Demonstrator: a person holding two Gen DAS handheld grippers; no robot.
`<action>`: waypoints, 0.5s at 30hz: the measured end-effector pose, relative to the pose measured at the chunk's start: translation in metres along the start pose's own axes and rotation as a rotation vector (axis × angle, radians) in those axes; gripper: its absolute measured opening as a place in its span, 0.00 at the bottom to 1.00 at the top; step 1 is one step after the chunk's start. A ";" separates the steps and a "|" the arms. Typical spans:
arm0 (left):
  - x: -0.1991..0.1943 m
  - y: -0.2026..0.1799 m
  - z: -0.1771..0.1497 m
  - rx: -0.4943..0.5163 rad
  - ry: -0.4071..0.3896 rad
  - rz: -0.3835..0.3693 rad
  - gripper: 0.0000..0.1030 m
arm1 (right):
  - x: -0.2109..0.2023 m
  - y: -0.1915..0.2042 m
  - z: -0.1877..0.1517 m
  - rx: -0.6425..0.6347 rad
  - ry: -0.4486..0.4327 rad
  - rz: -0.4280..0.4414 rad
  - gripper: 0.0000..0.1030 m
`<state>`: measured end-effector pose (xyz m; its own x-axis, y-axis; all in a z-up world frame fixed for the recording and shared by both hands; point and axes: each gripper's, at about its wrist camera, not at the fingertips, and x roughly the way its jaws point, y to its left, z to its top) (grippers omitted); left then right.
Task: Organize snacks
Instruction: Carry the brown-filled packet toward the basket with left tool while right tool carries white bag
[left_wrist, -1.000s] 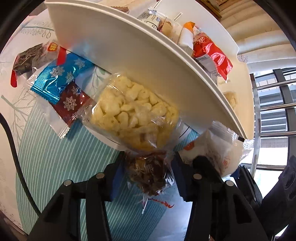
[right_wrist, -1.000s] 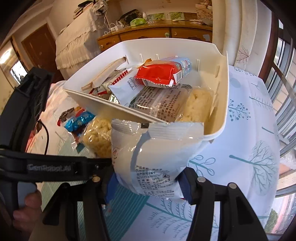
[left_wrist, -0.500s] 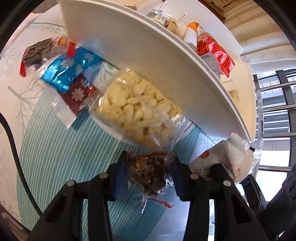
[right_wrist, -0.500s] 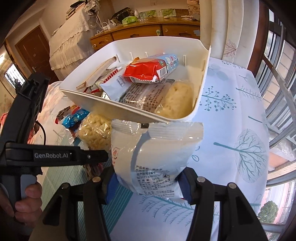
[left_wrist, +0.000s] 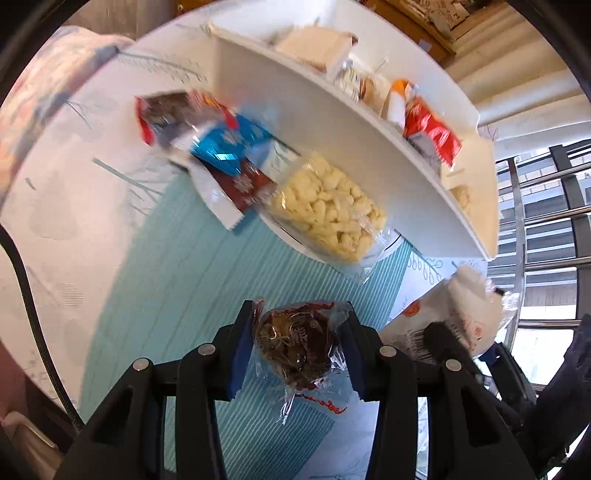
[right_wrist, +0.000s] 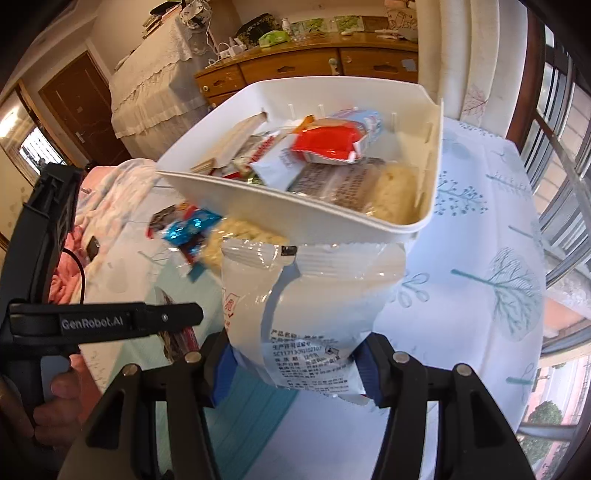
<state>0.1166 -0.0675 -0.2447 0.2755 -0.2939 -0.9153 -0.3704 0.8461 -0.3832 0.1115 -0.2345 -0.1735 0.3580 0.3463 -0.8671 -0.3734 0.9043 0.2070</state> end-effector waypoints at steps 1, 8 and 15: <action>-0.008 0.001 0.001 0.007 -0.009 0.010 0.42 | -0.001 0.004 0.000 0.003 0.007 0.014 0.54; -0.057 0.004 0.011 0.042 -0.048 0.059 0.42 | -0.013 0.035 0.007 0.029 0.057 0.118 0.54; -0.112 0.001 0.030 0.091 -0.096 0.106 0.42 | -0.023 0.047 0.034 0.119 0.125 0.177 0.54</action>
<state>0.1118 -0.0208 -0.1383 0.3241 -0.1610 -0.9322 -0.3212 0.9082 -0.2685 0.1148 -0.1920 -0.1285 0.1840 0.4753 -0.8604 -0.3150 0.8577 0.4064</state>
